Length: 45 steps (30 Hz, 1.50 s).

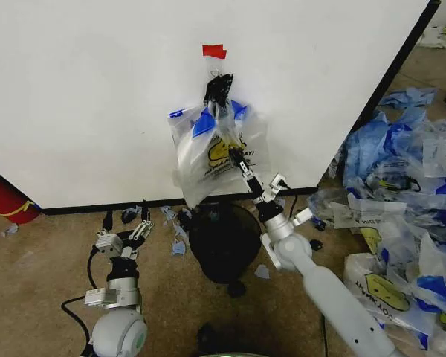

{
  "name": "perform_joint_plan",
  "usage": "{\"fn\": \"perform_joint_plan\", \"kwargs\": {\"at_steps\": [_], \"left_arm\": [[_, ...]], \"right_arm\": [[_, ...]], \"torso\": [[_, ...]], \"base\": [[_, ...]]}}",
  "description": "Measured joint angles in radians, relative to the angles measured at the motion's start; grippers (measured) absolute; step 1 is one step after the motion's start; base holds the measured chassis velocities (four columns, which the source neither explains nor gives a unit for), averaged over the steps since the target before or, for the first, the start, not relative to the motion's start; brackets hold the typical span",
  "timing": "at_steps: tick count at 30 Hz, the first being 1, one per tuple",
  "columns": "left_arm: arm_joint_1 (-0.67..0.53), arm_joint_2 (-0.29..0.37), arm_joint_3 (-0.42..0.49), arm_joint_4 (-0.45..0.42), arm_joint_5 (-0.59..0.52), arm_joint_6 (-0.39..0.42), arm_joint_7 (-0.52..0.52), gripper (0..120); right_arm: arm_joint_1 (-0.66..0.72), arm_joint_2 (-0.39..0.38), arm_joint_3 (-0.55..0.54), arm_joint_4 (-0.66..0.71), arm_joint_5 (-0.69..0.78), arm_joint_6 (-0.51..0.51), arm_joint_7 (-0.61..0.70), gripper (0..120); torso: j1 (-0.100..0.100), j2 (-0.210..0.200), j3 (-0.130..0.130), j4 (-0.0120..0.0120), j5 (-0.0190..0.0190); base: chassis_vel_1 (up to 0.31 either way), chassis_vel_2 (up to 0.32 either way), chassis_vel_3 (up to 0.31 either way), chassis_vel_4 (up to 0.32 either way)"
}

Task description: Pick up the garbage bag from the wall and place it over the trash bin.

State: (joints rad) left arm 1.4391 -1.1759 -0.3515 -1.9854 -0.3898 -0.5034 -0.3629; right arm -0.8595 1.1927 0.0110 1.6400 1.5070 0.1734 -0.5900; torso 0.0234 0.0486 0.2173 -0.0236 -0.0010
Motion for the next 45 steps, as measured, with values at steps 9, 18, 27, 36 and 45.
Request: {"fn": "perform_joint_plan", "kwargs": {"at_steps": [9, 18, 27, 36, 45], "left_arm": [[0.001, -0.002, 0.005, -0.003, 0.001, -0.002, 0.001, 100], [0.004, -0.005, 0.01, -0.009, 0.004, -0.003, 0.002, 100], [0.01, -0.004, 0.01, -0.018, 0.006, -0.005, 0.003, 100], [0.013, -0.003, 0.012, -0.025, 0.012, -0.006, 0.003, 100], [0.018, -0.004, 0.013, -0.028, 0.015, -0.008, 0.004, 100]], "right_arm": [[-0.08, -0.025, 0.026, 0.043, -0.011, 0.004, 0.006, 0], [-0.135, -0.035, 0.045, 0.057, -0.028, 0.007, 0.003, 0], [-0.175, -0.037, 0.047, 0.076, -0.045, 0.013, 0.001, 0], [-0.261, -0.071, 0.052, 0.126, -0.077, 0.022, -0.019, 0], [-0.337, -0.105, 0.076, 0.164, -0.088, 0.027, -0.037, 0]], "torso": [[0.0, 0.0, 0.0, -0.0001, 0.0], [0.0, 0.0, 0.0, 0.0, 0.0], [0.0, 0.0, 0.0, 0.0, 0.0], [0.0, 0.0, 0.0, 0.0, 0.0], [0.0, 0.0, 0.0, 0.0, 0.0]], "base": [[0.0, 0.0, 0.0, 0.0], [0.0, 0.0, 0.0, 0.0], [0.0, 0.0, 0.0, 0.0], [0.0, 0.0, 0.0, 0.0], [0.0, 0.0, 0.0, 0.0]]}}
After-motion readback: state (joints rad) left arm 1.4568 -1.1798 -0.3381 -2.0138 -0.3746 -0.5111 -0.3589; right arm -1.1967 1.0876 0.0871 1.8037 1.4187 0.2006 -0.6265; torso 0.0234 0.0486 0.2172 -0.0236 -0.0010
